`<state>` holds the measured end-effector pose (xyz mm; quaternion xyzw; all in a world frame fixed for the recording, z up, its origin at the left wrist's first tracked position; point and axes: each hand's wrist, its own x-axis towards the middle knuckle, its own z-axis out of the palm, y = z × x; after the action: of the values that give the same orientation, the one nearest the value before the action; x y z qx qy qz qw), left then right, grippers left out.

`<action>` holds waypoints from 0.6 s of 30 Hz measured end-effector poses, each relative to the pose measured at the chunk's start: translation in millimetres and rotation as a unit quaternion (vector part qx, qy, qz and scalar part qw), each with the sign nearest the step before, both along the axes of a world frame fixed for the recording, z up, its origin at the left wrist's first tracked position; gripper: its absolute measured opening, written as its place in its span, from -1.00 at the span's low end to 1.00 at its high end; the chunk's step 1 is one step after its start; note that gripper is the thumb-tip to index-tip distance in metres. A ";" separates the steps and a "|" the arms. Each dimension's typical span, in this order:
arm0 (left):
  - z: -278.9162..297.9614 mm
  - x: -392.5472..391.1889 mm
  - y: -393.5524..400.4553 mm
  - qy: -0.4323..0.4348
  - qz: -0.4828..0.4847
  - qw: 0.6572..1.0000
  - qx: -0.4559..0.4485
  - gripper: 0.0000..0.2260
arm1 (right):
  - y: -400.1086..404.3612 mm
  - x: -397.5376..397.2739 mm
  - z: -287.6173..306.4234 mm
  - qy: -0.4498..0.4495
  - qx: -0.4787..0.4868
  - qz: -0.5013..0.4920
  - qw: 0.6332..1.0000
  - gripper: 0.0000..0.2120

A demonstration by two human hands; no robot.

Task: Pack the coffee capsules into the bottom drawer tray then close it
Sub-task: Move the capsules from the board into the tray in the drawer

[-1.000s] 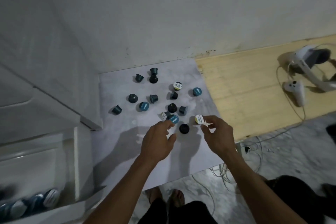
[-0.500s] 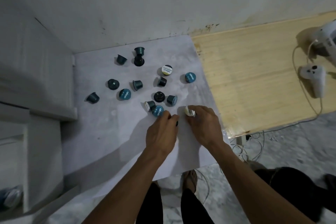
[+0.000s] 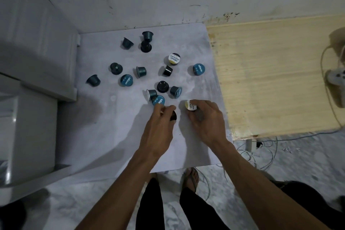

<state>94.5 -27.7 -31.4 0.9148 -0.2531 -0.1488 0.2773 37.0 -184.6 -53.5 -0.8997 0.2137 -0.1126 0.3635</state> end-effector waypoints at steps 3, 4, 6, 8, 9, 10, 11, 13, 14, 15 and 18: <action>-10.1 -10.1 7.6 -0.021 0.040 0.998 -0.045 -0.74 | 2.3 -4.3 -5.9 -0.026 -0.026 0.009 0.999 -0.82; -15.7 -13.0 9.9 -0.036 0.047 0.997 -0.049 -0.77 | 3.5 -5.8 -7.4 -0.038 -0.034 0.011 0.999 -0.83; -24.4 -18.4 12.8 -0.063 0.065 0.994 -0.056 -0.77 | 5.4 -9.0 -9.9 -0.061 -0.044 0.012 0.997 -0.84; -28.7 -23.3 14.5 -0.075 0.094 0.990 -0.076 -0.70 | 5.9 -12.8 -13.1 -0.077 -0.042 0.014 0.996 -0.83; -29.2 -25.5 15.8 -0.079 0.110 0.987 -0.088 -0.67 | 5.6 -14.7 -14.7 -0.081 -0.040 0.015 0.996 -0.82; -29.1 -27.3 17.6 -0.084 0.122 0.984 -0.099 -0.66 | 5.2 -16.3 -15.9 -0.082 -0.040 0.016 0.996 -0.80; -29.7 -28.3 19.8 -0.092 0.128 0.982 -0.106 -0.67 | 4.7 -17.0 -16.7 -0.083 -0.040 0.019 0.996 -0.78; -32.7 -28.3 25.0 -0.109 0.129 0.979 -0.114 -0.70 | 3.5 -16.7 -17.2 -0.084 -0.041 0.025 0.995 -0.77; -34.3 -28.6 27.3 -0.113 0.129 0.979 -0.114 -0.71 | 3.3 -16.1 -16.5 -0.084 -0.042 0.027 0.995 -0.77; -35.7 -29.4 29.2 -0.116 0.129 0.979 -0.110 -0.72 | 3.3 -15.4 -15.8 -0.083 -0.043 0.026 0.995 -0.77; -37.2 -33.2 32.9 -0.120 0.128 0.980 -0.093 -0.71 | 4.0 -14.0 -13.0 -0.081 -0.038 0.024 0.996 -0.77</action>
<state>61.4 5.2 -68.7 0.9210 -0.1781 0.0225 0.3456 23.0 -180.7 -66.5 -0.9057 0.1577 -0.1841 0.3477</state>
